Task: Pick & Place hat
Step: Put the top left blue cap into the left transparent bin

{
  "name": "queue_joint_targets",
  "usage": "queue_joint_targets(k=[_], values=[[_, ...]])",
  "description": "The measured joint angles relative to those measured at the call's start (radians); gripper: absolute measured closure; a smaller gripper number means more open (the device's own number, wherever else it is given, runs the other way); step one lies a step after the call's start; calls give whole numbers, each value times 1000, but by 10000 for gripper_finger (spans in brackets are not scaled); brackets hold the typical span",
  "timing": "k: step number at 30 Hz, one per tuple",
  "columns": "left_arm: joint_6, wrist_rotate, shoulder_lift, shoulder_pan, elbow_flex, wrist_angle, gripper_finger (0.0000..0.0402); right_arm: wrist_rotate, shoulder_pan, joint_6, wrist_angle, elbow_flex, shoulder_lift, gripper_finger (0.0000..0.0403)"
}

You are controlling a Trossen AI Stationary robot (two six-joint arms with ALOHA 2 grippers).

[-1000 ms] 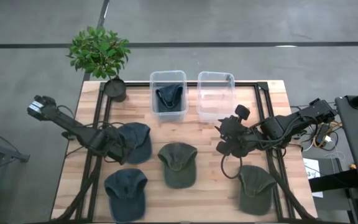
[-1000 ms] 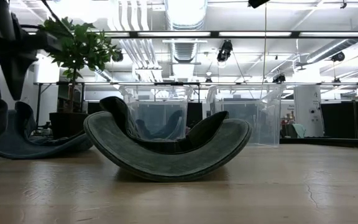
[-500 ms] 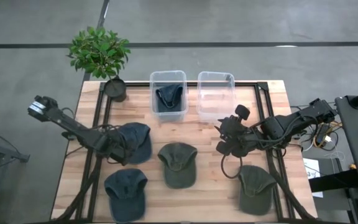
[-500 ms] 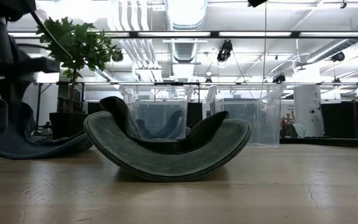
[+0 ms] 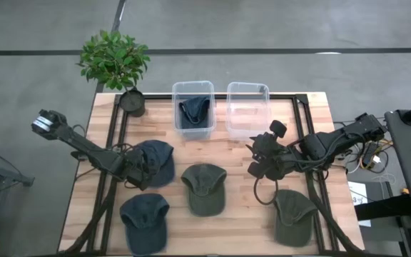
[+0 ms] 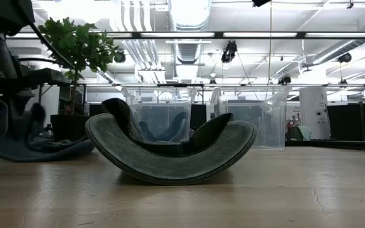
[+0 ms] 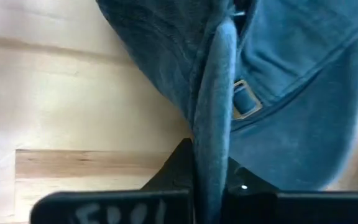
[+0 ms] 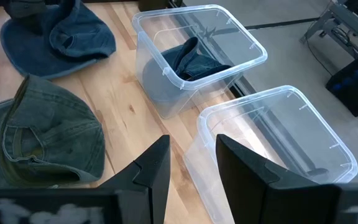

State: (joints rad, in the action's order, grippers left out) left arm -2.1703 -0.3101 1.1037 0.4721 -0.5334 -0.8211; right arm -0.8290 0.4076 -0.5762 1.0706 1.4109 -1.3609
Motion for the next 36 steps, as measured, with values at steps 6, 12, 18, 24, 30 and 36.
queue_joint_targets(k=[6, 12, 18, 24, 30, 36], values=[[59, -29, -12, -1, -91, -87, 396, 0, 0, 0, -1, 0, 0, 280], [125, -29, -14, -1, -283, -291, 397, 0, 0, 0, -3, 0, 0, 280], [226, -79, -15, 0, -485, -470, 397, 0, 0, 0, -3, 0, 0, 280], [469, -262, -25, 1, -634, -450, 398, 0, 0, 0, -3, 0, 0, 280], [870, -467, -47, 3, -673, -234, 398, 0, 0, 0, -2, -2, 0, 280], [1383, -469, -103, 10, -609, 170, 398, -1, 0, 3, -1, -14, 0, 280]])
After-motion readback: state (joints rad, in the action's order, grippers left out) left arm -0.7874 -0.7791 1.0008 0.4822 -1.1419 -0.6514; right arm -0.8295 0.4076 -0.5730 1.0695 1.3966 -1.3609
